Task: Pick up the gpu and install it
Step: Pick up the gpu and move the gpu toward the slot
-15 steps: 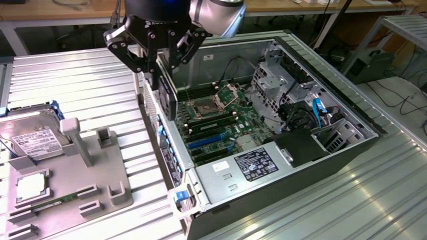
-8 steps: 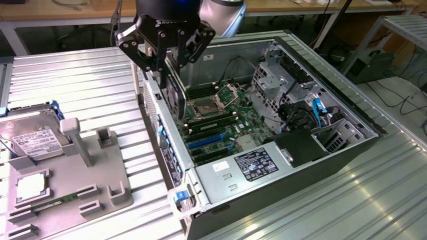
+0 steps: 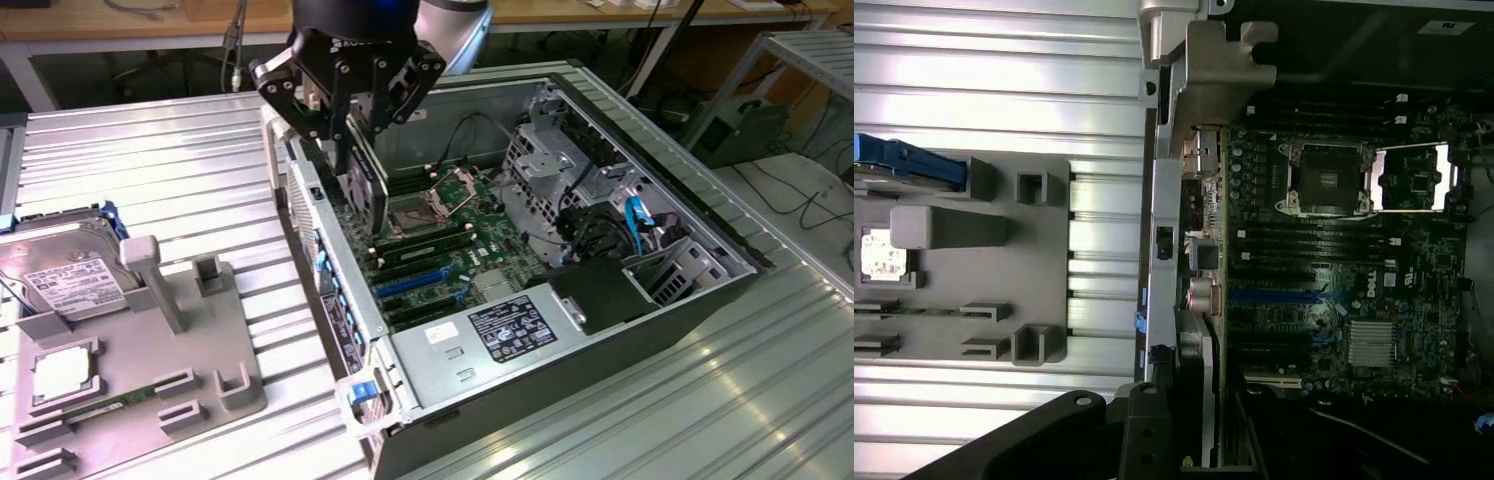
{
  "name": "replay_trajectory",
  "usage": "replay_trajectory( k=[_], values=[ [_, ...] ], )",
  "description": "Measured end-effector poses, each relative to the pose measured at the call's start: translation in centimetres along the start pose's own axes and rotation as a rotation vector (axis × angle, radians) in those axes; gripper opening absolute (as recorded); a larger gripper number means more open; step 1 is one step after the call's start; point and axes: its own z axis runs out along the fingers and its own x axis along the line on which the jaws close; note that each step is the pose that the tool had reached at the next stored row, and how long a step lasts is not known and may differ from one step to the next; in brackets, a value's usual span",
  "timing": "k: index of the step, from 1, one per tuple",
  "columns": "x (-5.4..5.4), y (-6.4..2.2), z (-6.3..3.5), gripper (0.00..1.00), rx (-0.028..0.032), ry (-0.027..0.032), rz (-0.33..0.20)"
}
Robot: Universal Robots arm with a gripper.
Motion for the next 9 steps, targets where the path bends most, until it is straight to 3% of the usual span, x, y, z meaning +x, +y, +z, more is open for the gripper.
replay_trajectory(
  k=[3,9],
  values=[
    [-0.8,-0.04,0.02,0.28,0.0000,-0.0004,0.000],
    [-5.1,-0.24,0.09,0.28,0.0001,-0.0032,0.000]
  ],
)
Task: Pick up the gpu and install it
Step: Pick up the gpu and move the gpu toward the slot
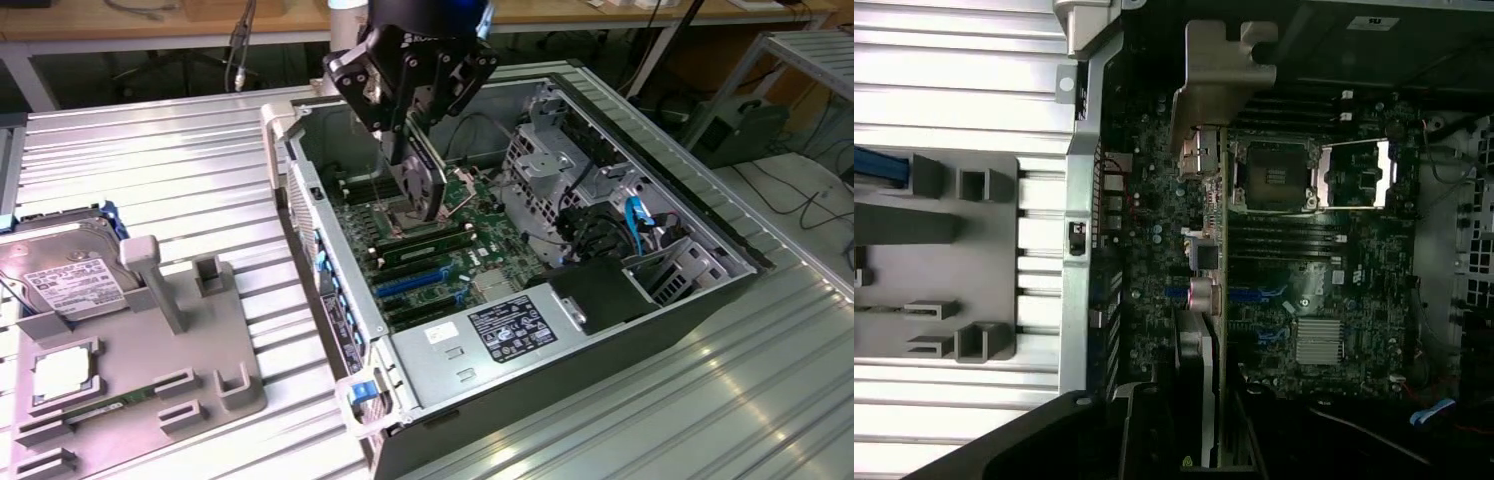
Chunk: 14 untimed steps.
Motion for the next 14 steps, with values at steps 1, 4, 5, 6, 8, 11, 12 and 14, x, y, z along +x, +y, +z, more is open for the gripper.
replay_trajectory(
  k=[1,4,5,6,8,11,12,14],
  values=[
    [-0.7,-0.03,0.02,0.28,0.0000,-0.0006,0.000],
    [-2.3,-0.11,0.05,0.28,0.0001,-0.0013,0.000],
    [-2.8,-0.13,0.06,0.28,0.0001,-0.0015,0.000],
    [-3.2,-0.15,0.07,0.28,0.0000,-0.0018,0.000],
    [-5.2,-0.24,0.11,0.28,0.0001,-0.0030,0.000],
    [-9.4,-0.44,0.25,0.28,0.0006,-0.0055,0.000],
    [-10.8,-0.50,0.30,0.28,0.0007,-0.0074,0.000],
    [-11.6,-0.54,0.34,0.28,0.0007,-0.0086,0.000]
  ],
)
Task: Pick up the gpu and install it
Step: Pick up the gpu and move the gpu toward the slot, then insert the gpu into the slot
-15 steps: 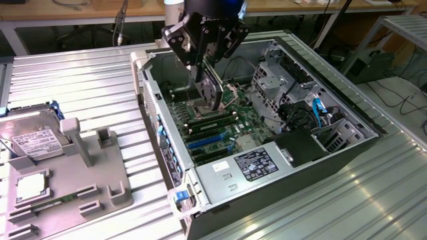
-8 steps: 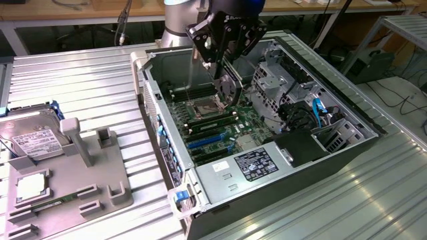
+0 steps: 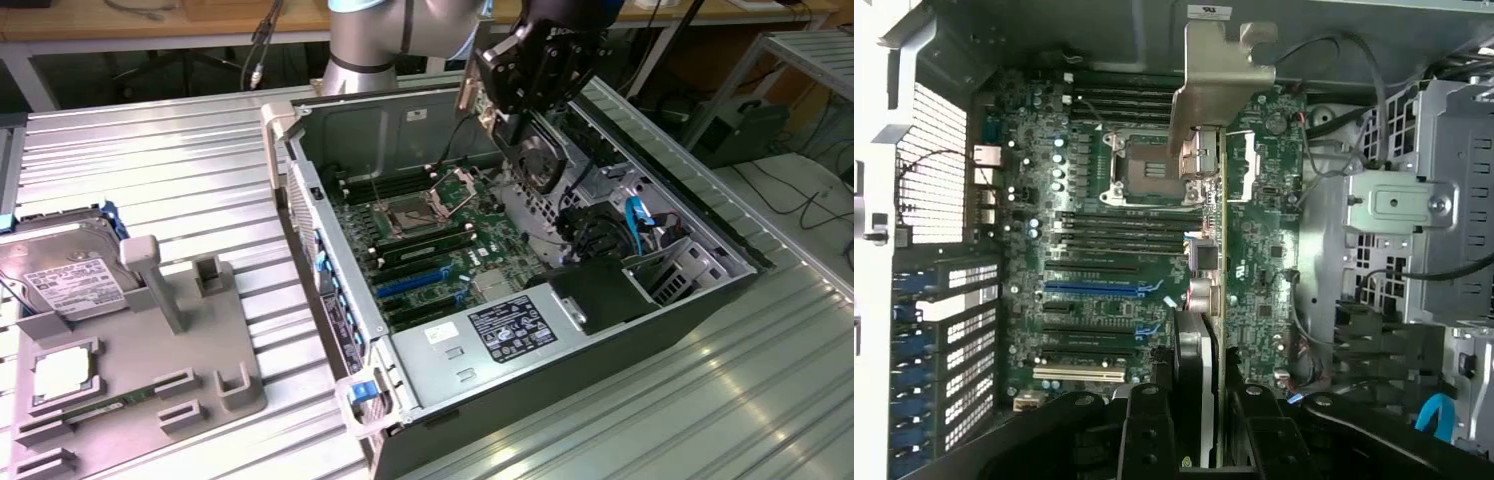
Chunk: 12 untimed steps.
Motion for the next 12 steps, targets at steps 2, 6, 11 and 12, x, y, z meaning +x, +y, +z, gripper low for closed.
replay_trajectory(
  k=[2,6,11,12],
  values=[
    [-0.26,-0.01,0.01,0.28,0.0003,-0.0007,0.000],
    [-0.26,-0.01,0.01,0.28,0.0002,-0.0009,0.000],
    [-0.26,-0.01,0.01,0.28,0.0001,-0.0009,0.000],
    [-0.26,-0.01,0.01,0.28,0.0001,-0.0009,0.000]
  ],
)
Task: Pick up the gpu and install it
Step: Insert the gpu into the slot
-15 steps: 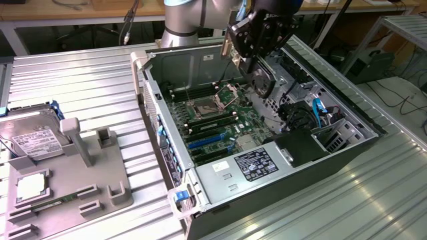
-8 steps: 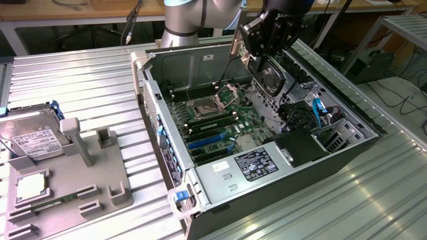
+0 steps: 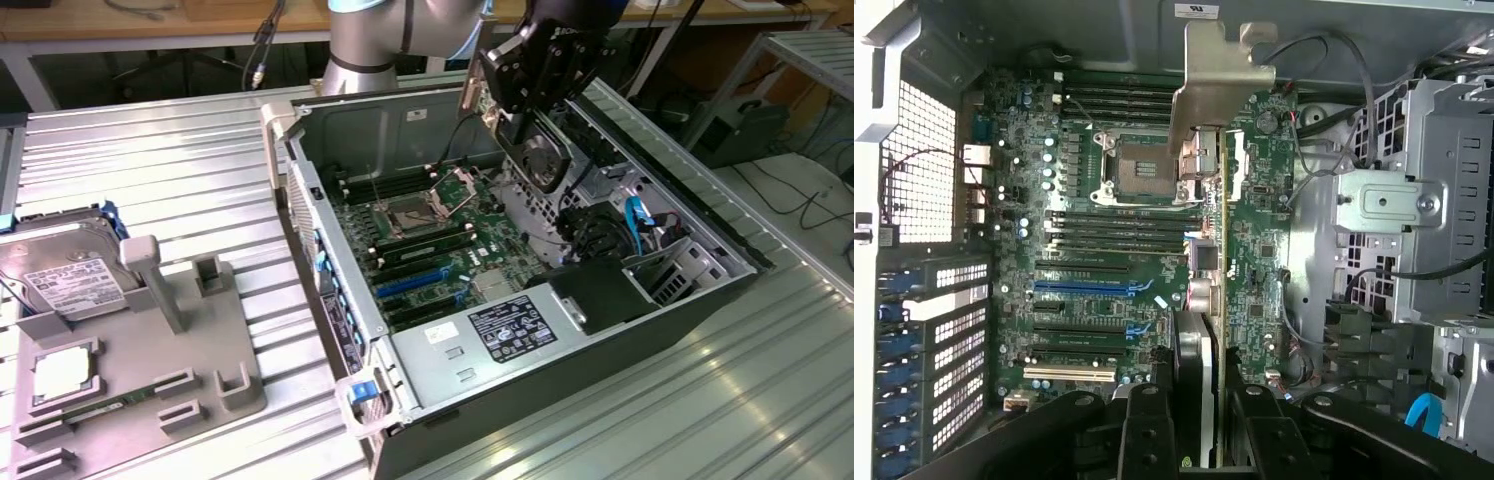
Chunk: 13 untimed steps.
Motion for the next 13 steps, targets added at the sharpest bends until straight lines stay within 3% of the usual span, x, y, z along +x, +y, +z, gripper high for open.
replay_trajectory(
  k=[7,13],
  values=[
    [0.00,0.00,0.00,0.28,-0.0001,0.0001,-0.004],
    [0.01,0.00,0.00,0.28,-0.0024,0.0033,-0.080]
  ],
)
